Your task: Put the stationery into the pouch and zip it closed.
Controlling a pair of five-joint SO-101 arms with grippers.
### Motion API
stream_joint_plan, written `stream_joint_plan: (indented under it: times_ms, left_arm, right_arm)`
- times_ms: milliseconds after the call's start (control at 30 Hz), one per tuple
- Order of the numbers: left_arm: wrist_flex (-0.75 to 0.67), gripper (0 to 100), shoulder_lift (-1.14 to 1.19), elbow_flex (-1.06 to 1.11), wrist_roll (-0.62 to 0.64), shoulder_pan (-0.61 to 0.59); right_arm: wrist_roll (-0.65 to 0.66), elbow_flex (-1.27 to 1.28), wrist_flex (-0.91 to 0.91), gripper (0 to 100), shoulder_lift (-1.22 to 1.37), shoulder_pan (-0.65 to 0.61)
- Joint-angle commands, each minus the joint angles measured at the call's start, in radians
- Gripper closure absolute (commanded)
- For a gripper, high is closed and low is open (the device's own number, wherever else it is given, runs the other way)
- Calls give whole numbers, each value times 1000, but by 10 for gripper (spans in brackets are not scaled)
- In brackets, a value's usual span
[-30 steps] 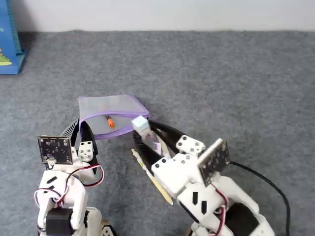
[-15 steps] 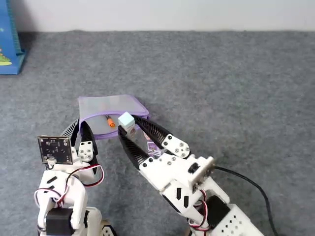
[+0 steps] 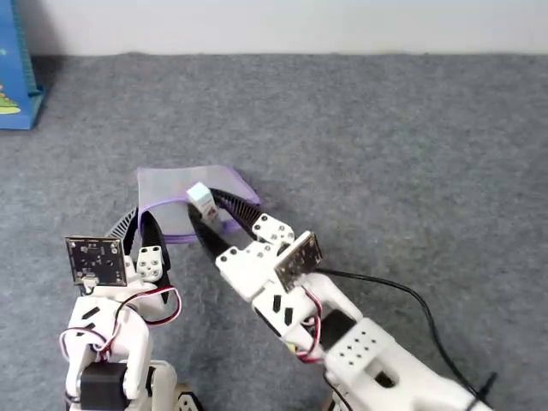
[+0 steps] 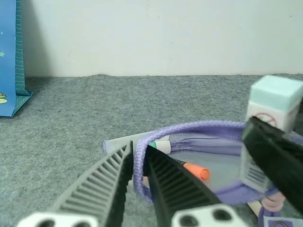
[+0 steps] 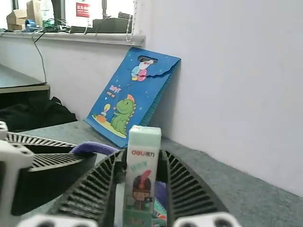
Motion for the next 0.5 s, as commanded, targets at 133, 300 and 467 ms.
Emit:
stream_joint_plan:
  times_ms: [133, 300, 467]
  left_arm:
    - [-32, 988, -17, -7, 5, 11]
    - [-32, 988, -17, -7, 5, 11]
    - [-32, 988, -17, -7, 5, 11]
  right_arm:
    - [9, -74, -232, 991, 148, 33]
    - [11, -80, -214, 986, 194, 35]
    - [51, -38, -143, 893, 183, 28]
